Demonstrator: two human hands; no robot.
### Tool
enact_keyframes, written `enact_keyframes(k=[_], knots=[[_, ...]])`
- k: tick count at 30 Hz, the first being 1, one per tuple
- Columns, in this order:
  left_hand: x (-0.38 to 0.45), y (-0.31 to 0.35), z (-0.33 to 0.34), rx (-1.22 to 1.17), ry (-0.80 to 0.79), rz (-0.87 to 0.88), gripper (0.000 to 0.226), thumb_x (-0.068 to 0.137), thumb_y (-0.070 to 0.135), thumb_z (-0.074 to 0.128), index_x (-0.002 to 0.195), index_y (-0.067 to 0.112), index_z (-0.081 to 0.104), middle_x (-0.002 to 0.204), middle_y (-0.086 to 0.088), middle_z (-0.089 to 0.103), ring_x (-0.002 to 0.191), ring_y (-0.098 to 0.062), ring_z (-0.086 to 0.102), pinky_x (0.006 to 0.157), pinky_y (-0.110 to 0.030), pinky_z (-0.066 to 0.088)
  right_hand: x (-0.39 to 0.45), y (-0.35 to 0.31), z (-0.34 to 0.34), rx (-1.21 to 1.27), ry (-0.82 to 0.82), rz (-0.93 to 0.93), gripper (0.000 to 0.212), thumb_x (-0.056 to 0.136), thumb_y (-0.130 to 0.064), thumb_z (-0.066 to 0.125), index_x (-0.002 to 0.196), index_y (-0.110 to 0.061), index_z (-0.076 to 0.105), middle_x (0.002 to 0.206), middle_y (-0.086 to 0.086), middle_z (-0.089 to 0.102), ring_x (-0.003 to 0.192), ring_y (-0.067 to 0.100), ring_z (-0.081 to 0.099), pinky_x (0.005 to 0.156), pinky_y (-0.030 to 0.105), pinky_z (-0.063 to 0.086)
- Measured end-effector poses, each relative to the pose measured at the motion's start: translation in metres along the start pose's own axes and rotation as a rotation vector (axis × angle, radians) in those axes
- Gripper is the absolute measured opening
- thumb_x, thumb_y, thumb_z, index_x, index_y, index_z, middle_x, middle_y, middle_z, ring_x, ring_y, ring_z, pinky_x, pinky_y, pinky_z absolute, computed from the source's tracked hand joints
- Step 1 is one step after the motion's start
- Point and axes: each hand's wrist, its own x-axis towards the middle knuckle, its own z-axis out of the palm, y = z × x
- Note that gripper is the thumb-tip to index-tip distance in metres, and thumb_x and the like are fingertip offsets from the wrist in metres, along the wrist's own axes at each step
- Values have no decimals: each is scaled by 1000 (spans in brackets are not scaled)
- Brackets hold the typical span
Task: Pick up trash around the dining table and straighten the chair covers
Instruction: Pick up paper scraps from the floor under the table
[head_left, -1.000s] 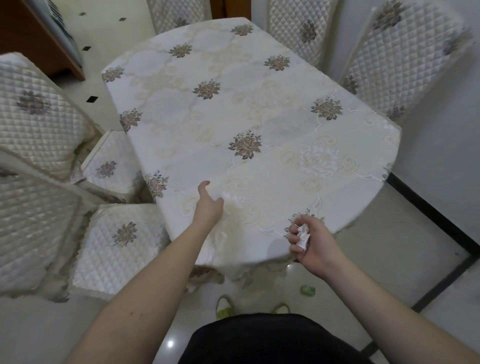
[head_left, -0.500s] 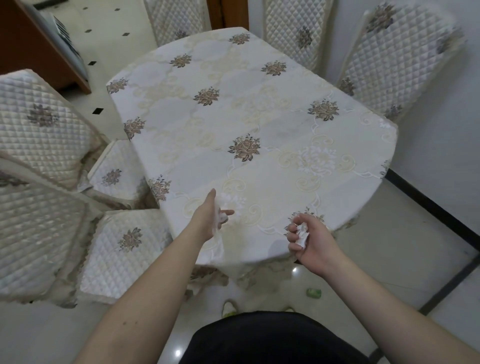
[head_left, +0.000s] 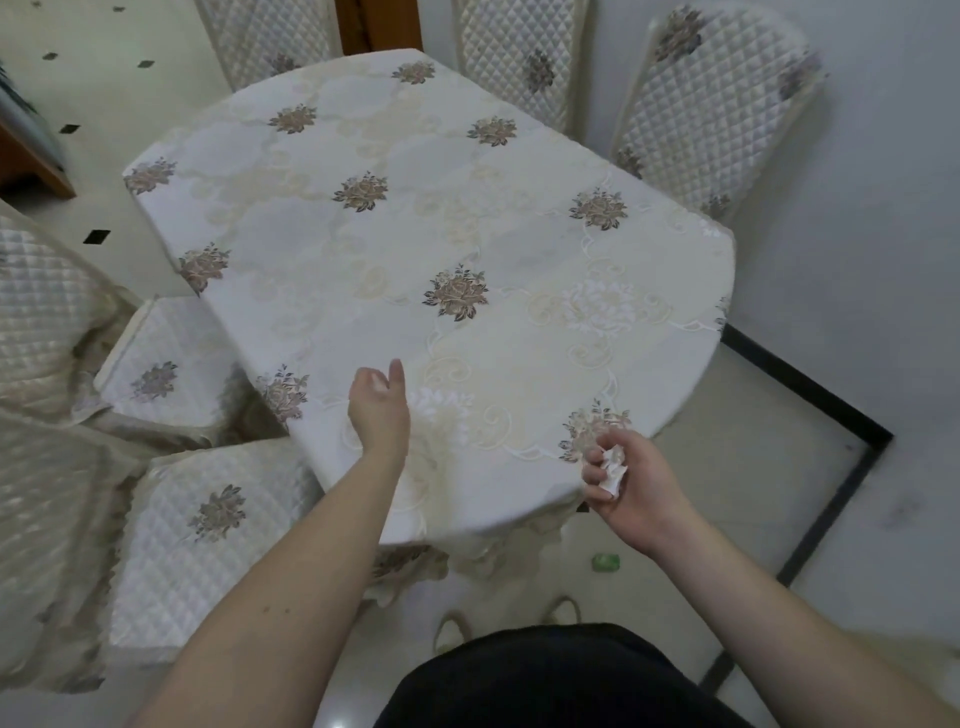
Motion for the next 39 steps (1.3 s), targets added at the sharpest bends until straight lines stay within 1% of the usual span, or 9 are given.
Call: enact_keyframes(k=[7, 15, 19, 21, 25, 28, 31, 35, 39], knots=[[1, -55, -1, 409, -416, 515, 24, 95, 25, 56, 81, 7, 48, 130, -16, 44, 120, -30, 44, 103, -37, 37, -2, 26, -5, 43, 49, -6, 17, 72, -24, 61, 74, -19, 44, 64, -3, 39, 44, 8, 35, 36, 19, 17], [-12, -87, -4, 900, -567, 671, 71, 83, 65, 42, 126, 10, 52, 155, -5, 30, 145, -23, 16, 114, -54, 5, -5, 30, 15, 23, 81, -49, 25, 59, -21, 65, 74, -18, 45, 62, -3, 40, 42, 8, 35, 38, 18, 15], [-11, -89, -9, 792, -605, 646, 58, 91, 52, 38, 122, 6, 54, 146, -14, 43, 139, -31, 32, 112, -59, 21, -7, 29, 23, 83, 41, -46, 53, 33, -21, 85, 71, -17, 48, 61, -3, 42, 43, 8, 37, 34, 16, 18], [-11, -89, -11, 671, -611, 587, 49, 96, 38, 36, 124, 1, 52, 141, -19, 47, 135, -37, 37, 110, -57, 29, -8, 28, 25, 123, 42, -48, 43, 44, -20, 80, 71, -17, 47, 61, -3, 42, 43, 7, 36, 34, 15, 16], [-16, -81, -15, 500, -631, 475, 40, 100, 11, 34, 139, 6, 40, 147, -10, 39, 139, -27, 31, 113, -29, 22, -14, 28, 26, 173, 25, -91, 51, 36, -19, 86, 70, -16, 48, 62, -3, 42, 43, 7, 36, 32, 16, 19], [-17, -68, -23, 413, -660, 373, 28, 98, 14, 31, 119, 19, 50, 118, 4, 50, 109, -17, 47, 79, -19, 35, -23, 30, 19, 186, 71, -125, 23, 68, -23, 67, 72, -17, 45, 63, -3, 40, 42, 6, 36, 34, 15, 17], [-17, -50, -17, 373, -695, 340, 33, 100, 21, 34, 129, 24, 50, 122, 5, 51, 113, -18, 50, 69, -7, 32, -35, 34, 10, 232, 91, -165, 29, 61, -21, 71, 70, -17, 44, 60, -4, 41, 41, 6, 35, 38, 15, 13], [-21, -30, 0, 541, -758, 720, 33, 96, 15, 40, 126, 24, 50, 110, -4, 52, 99, -25, 52, 68, -29, 35, -45, 43, -11, 342, 121, -217, 43, 45, -17, 80, 69, -17, 45, 56, -4, 41, 39, 6, 33, 35, 15, 15], [-43, -6, 24, 688, -871, 876, 36, 96, 52, 40, 97, 19, 53, 92, -2, 52, 76, -26, 54, 62, -35, 42, -58, 52, -36, 397, 48, -242, 51, 42, -21, 92, 55, -18, 43, 42, -5, 27, 29, 7, 22, 26, 18, 15]])
